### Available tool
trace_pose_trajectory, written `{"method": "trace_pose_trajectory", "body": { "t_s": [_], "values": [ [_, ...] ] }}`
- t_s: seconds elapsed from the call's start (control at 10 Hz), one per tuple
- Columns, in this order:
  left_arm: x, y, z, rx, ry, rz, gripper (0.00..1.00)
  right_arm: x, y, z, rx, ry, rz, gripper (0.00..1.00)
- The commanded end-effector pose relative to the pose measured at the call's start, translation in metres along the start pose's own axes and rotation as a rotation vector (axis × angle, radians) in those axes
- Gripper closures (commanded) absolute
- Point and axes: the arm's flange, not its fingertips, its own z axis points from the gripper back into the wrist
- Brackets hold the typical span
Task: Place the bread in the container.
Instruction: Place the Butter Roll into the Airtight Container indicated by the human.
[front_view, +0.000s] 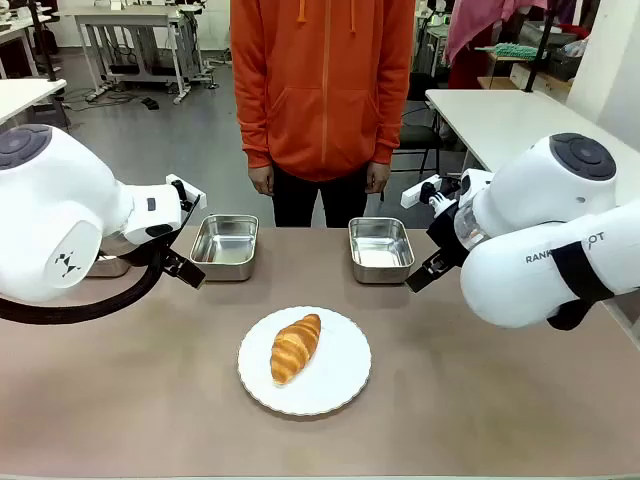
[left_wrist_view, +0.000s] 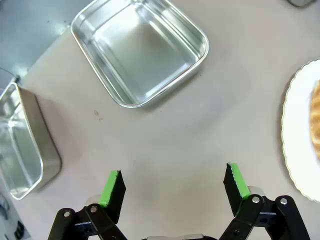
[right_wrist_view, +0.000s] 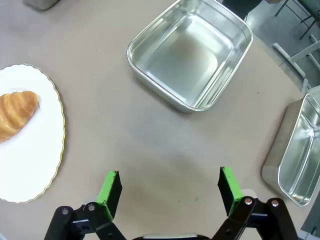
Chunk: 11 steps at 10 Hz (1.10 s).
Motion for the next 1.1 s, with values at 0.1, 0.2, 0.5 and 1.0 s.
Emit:
{"method": "trace_pose_trajectory", "body": {
  "t_s": [0.1, 0.2, 0.5, 1.0],
  "values": [
    [0.0001, 0.0, 0.0001, 0.0, 0.0, 0.0, 0.0, 0.0001, 0.0, 0.0002, 0.0, -0.001, 0.0, 0.0],
    [0.0001, 0.0, 0.0001, 0.0, 0.0, 0.0, 0.0, 0.0001, 0.0, 0.0002, 0.0, -0.001, 0.0, 0.0],
    [0.0001, 0.0, 0.0001, 0.0, 0.0, 0.0, 0.0, 0.0001, 0.0, 0.0002, 0.0, -0.001, 0.0, 0.0],
    [0.0001, 0.0, 0.0001, 0.0, 0.0, 0.0, 0.0, 0.0001, 0.0, 0.0002, 0.0, -0.001, 0.0, 0.0]
  ]
}}
